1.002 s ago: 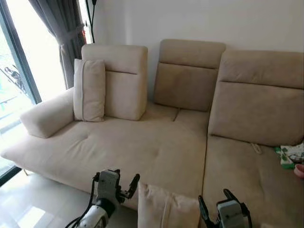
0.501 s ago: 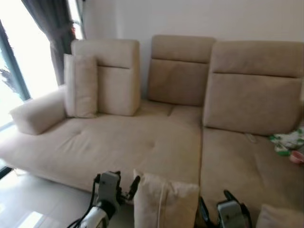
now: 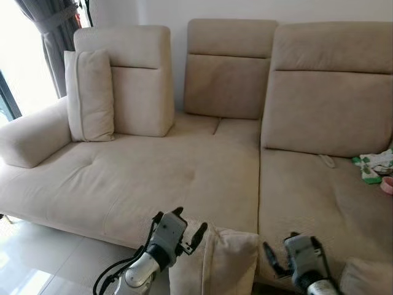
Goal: Move the pillow to the sofa from floor
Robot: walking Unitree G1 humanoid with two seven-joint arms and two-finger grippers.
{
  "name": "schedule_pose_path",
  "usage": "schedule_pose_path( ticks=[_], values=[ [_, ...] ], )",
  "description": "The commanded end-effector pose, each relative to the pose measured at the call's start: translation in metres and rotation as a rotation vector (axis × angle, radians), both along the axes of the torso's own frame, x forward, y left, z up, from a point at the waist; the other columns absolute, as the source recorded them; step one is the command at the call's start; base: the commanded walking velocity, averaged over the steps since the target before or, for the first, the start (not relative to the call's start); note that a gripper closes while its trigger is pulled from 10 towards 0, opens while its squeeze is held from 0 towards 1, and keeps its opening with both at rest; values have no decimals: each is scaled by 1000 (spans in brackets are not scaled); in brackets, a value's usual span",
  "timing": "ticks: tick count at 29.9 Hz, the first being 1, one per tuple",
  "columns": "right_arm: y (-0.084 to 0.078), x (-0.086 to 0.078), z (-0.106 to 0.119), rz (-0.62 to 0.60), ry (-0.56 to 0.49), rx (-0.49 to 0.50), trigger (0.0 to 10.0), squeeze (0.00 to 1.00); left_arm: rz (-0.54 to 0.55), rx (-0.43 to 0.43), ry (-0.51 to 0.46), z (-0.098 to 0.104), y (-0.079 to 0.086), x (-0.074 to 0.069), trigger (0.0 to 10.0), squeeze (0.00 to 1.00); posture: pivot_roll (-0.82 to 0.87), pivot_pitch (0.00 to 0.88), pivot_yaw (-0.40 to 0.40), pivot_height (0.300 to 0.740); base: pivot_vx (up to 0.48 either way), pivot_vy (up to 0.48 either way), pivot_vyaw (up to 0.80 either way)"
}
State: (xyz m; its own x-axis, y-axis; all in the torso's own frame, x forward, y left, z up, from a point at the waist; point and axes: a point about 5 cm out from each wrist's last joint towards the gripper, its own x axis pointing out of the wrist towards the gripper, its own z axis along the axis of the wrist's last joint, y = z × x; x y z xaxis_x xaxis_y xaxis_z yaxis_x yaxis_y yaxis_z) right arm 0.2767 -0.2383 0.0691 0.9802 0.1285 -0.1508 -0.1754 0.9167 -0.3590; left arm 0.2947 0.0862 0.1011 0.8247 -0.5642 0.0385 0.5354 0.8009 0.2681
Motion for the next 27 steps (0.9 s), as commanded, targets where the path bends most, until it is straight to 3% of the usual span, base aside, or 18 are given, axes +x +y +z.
schedule_pose_path(
  ticks=[1,3,5,9,12,17,27],
  values=[
    [1,-2,-6,27,30,-7,10000,0,-1,37,-8,-2,1,0,10000,0,1,0,62,557,0,0,0],
    [7,4,-8,142,82,-40,10000,0,-3,50,-14,-1,1,1,10000,0,3,0,64,557,0,0,0],
    [7,4,-8,142,82,-40,10000,0,-3,50,-14,-1,1,1,10000,0,3,0,64,557,0,0,0],
    [25,15,-2,315,105,-69,10000,0,4,62,-20,0,4,1,10000,0,31,0,58,557,0,0,0],
    [30,19,0,360,107,-64,10000,0,17,68,-20,0,6,1,10000,0,31,0,58,557,0,0,0],
    [27,26,-4,355,128,-68,10000,0,49,68,-20,0,13,0,10000,0,63,0,49,557,0,0,0],
    [19,21,-18,302,177,-30,10000,0,62,72,-20,0,18,-3,10000,0,79,0,50,557,0,0,0]
  ],
)
